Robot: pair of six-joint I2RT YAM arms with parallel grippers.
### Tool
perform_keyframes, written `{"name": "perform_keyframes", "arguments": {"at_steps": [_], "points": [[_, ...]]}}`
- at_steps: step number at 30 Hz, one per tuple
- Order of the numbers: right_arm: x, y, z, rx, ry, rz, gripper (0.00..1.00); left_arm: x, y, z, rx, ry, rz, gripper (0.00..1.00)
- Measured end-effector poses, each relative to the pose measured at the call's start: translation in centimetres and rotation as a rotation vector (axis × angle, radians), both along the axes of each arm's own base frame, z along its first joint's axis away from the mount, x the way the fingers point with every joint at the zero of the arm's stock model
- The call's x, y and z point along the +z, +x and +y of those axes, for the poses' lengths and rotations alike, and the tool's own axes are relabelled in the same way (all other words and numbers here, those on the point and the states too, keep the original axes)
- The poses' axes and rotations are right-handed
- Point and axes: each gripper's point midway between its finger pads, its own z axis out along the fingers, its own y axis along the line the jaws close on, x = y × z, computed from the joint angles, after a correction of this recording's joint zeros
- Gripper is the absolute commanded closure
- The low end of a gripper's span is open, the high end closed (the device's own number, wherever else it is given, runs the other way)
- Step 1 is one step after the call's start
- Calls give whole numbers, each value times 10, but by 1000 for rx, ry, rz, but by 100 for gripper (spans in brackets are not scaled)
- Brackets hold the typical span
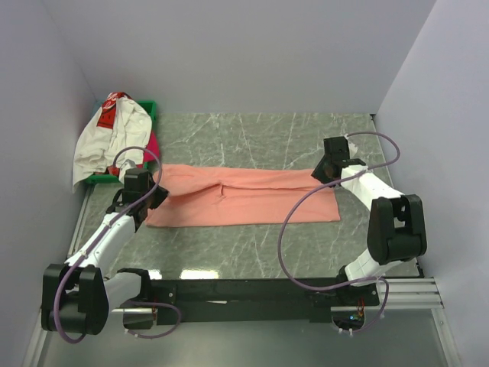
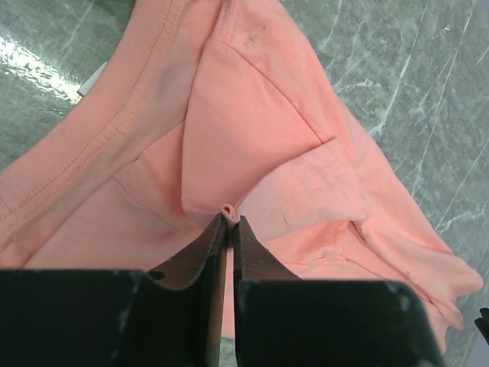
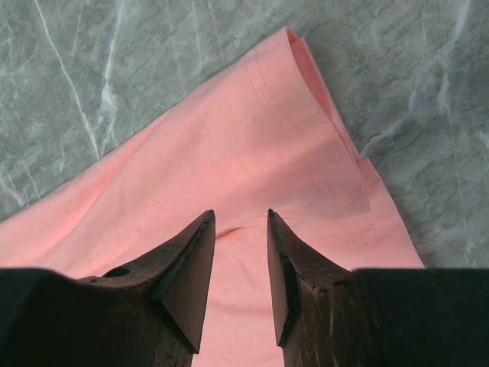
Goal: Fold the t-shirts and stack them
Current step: Fold the tshirt
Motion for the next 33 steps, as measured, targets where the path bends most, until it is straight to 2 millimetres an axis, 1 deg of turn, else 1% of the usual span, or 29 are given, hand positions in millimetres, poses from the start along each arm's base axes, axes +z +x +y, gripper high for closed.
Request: {"name": "perform_keyframes", "arguments": {"at_steps": [3,8,14,20,23,24,26,27,28,33], "points": [[-3,0,0,-2,-1,7,59,-1,-1,0,0,0,3,89],[-15,-2,0,-5,0,41,57,-1,-1,0,1,-1,3,89],[-19,-2,1,-10,5,50,56,-1,-1,-1,0,-4,2,89],[-34,-6,2,-12,9,90,58,-1,-1,-1,-3,-6,3,89],[-42,-11,2,-11,11,110,69,-1,-1,-1,-3,-7,3,89],[-44,-12,2,-10,11,113,77,-1,-1,-1,-3,-6,3,89],[-46,-14,2,-10,13,119,88,-1,-1,-1,-3,-6,3,90],[-46,-14,2,-11,14,119,98,-1,-1,-1,-3,-6,3,89],[-47,-15,2,-10,14,119,100,-1,-1,-1,-3,-6,3,90],[-50,-21,2,-12,14,126,100,-1,-1,-1,-3,-7,3,90]]}}
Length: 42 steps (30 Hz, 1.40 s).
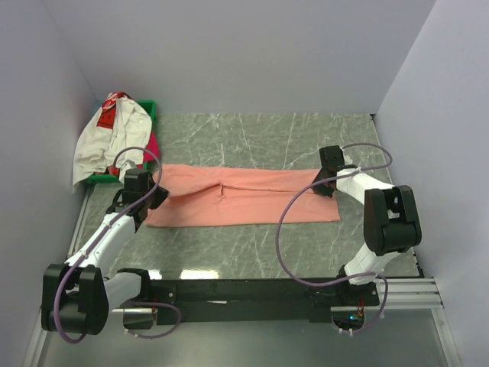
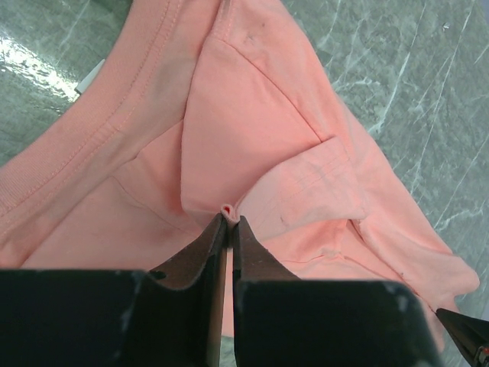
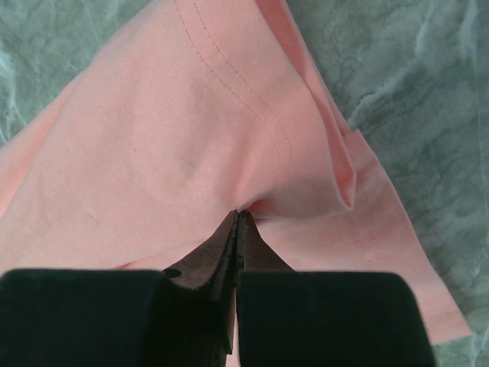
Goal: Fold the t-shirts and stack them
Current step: Fold the tshirt
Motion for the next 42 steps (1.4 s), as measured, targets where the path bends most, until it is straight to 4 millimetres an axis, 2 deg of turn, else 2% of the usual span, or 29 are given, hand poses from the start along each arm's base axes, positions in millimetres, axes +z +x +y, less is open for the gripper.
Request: {"name": "perform_keyframes", "arguments": {"at_steps": [11,15,19,20,23,24,28,29,31,32,34,36,42], "points": [[34,1,-8,-20,-18,-89,100,4,0,0,1,0,-12,94],[33,-1,-9,-23,-24,-85,100,3,0,1,4,2,-11,95],[23,-10,-10,-22,-27,-60,100,3,-1,1,7,4,-10,96],[20,-14,-10,-21,-26,-49,98,4,-1,2,7,3,-10,95],[11,-23,-10,-16,-21,-24,80,4,-5,1,7,-1,-19,93],[8,-25,-9,-13,-19,-16,72,3,-7,1,6,-2,-20,89],[14,-31,-8,1,-8,-32,65,-9,-18,-2,-12,-17,-10,83],[19,-31,-7,5,-5,-48,64,-15,-22,-3,-18,-21,0,74],[29,-29,-3,16,-2,-80,64,-24,-29,-6,-32,-32,17,64],[35,-28,0,26,0,-99,63,-29,-32,-6,-35,-36,27,56],[47,-27,12,66,2,-130,62,-35,-37,-8,-41,-47,43,52],[57,-23,33,126,10,-154,62,-38,-40,-10,-42,-56,53,50],[89,1,125,374,32,-227,62,-27,-38,-10,-31,-73,21,54]]}}
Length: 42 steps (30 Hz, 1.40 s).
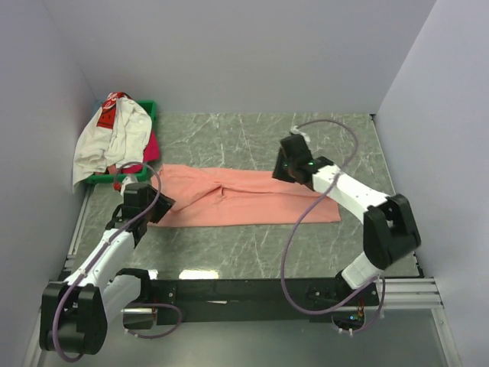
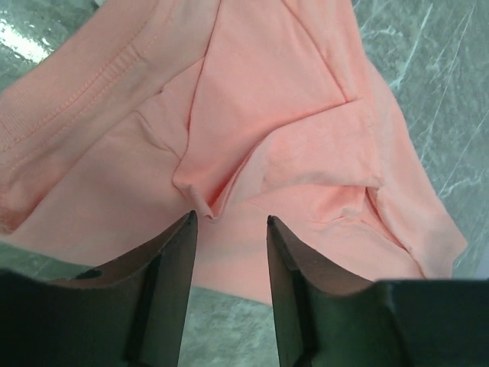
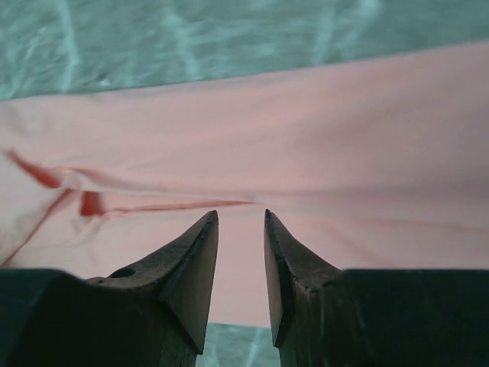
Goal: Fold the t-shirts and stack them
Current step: Fold the tshirt
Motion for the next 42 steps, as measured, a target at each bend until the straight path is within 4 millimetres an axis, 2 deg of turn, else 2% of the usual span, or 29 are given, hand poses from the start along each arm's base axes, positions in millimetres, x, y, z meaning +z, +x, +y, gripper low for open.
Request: {"name": "perform_keyframes", "arguments": {"at_steps": [3,5,9,11,13,16,18,21,28,34,38,42], "points": [[3,16,41,94,-9,-17,63,9,8,2,19,3,1,55],[-2,24,55,124,-23,-9,63,20,21,5,43,12,-1,57],[-18,42,56,123,-84,25,63,36,63,5,82,34,6,61],[-25,47,54,121,-109,41,63,33,83,0,82,42,30,63],[-33,47,50,122,-131,63,63,23,102,-8,70,49,65,64],[-36,43,44,125,-152,82,63,-3,114,-20,40,55,128,64],[-36,43,43,128,-157,83,63,-21,112,-29,10,58,177,63],[-37,42,41,131,-162,83,64,-34,106,-45,-44,38,216,63],[-45,37,34,127,-170,103,64,-24,104,-85,-186,-51,184,62],[-52,34,27,120,-169,122,64,-16,95,-116,-316,-131,163,62],[-51,35,30,126,-158,118,65,-23,77,-126,-367,-159,182,62],[-48,36,34,136,-140,110,65,-29,55,-125,-384,-163,207,60]]}}
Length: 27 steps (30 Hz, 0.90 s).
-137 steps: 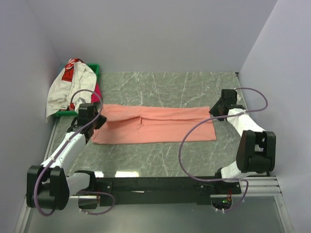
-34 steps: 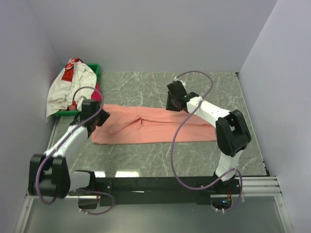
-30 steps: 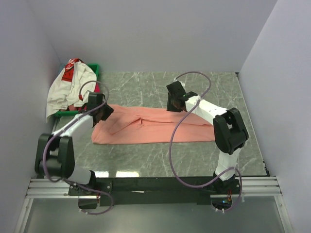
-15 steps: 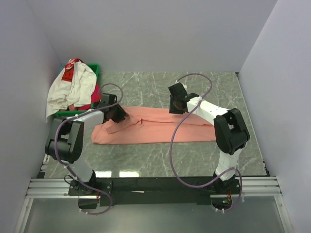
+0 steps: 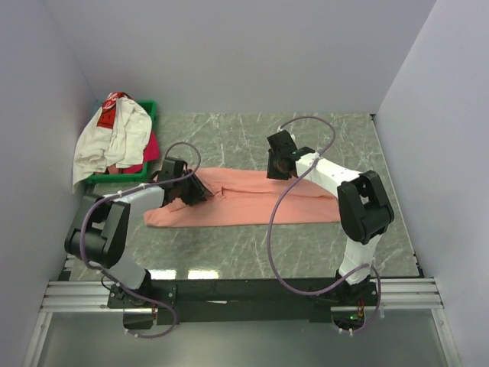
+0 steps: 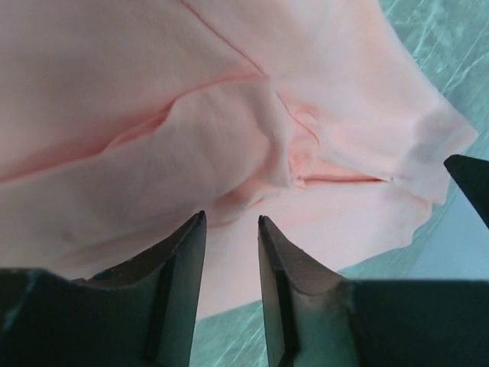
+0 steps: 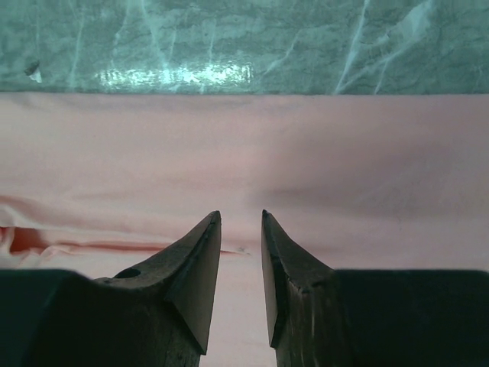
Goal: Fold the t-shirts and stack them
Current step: Fold the tshirt
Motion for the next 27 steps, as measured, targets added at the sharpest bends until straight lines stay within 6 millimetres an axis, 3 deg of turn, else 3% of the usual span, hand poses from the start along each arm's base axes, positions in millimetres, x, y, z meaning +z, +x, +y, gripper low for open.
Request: {"name": "perform_keyframes", "arguments": {"at_steps": [4,8,11,15,20,27], "points": [[3,0,3,8,16,-3,65,21,7,13,33,67,-59,59],[3,-1,4,13,22,0,65,58,44,33,112,169,-176,54],[4,-1,5,14,25,0,65,70,67,47,158,237,-209,54],[4,-1,5,15,26,-1,65,51,83,58,183,293,-158,54],[4,-1,5,16,28,-2,65,12,65,67,179,357,-21,55],[5,-1,8,24,40,0,66,0,52,71,180,384,29,55]]}}
